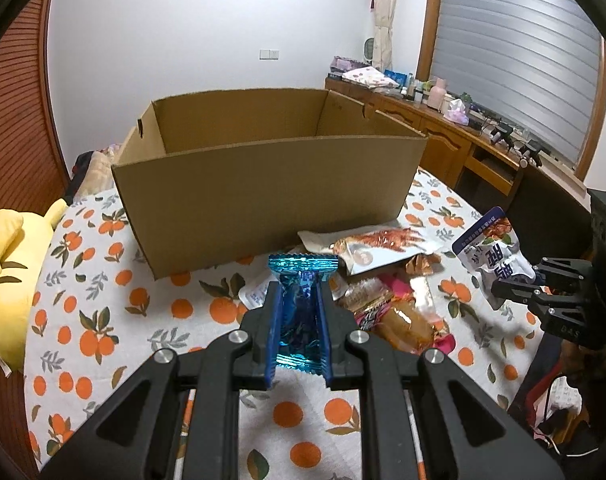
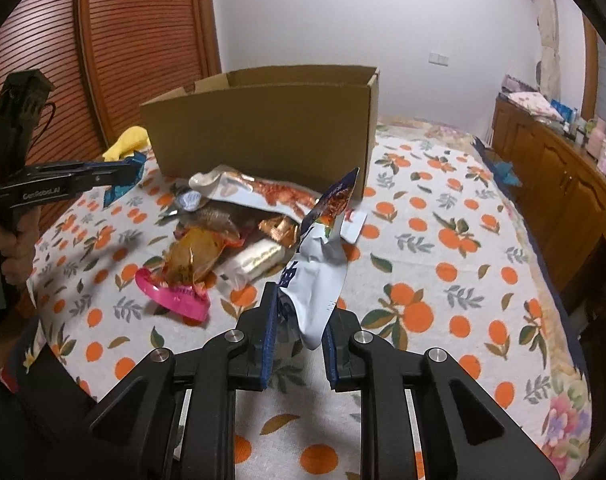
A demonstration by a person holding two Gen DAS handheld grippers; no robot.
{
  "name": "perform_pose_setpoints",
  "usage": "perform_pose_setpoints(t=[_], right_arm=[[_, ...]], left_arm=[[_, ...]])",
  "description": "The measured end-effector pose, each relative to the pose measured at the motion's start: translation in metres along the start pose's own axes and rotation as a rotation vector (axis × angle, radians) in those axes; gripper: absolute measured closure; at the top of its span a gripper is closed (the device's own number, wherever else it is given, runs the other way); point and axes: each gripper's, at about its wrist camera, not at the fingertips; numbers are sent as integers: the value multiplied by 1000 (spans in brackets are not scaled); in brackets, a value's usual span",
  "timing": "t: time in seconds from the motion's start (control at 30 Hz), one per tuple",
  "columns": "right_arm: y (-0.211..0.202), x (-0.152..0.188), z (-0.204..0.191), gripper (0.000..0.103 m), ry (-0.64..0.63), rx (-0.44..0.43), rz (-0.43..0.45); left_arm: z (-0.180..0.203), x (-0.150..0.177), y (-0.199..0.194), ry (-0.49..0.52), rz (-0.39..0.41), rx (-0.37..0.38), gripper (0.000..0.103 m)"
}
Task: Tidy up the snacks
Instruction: 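Grasp the white-and-blue duck packet with the right gripper, then lower the blue candy into the box with the left gripper while the right gripper drops its packet in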
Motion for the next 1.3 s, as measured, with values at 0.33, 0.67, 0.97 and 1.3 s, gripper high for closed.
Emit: perform_pose_setpoints(t=[0.33, 0.67, 0.97, 1.3], right_arm=[[-9, -18, 3, 85, -15, 9, 42], [-17, -39, -2, 85, -43, 7, 84], [-18, -70, -12, 85, -92, -5, 126], [-8, -116, -28, 85, -127, -27, 169]], left_arm=[[1, -14, -7, 10, 29, -14, 89], [2, -35, -17, 28, 69, -29, 89], [-7, -58, -21, 38, 92, -56, 89], [-18, -90, -17, 51, 106, -76, 89]])
Point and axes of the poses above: each gripper's, at about its wrist camera, not at the fingertips, and y roughly the way its jaws point, z to its right, x to its underside, and after that the axes turned 4 degrees about x, right-handed
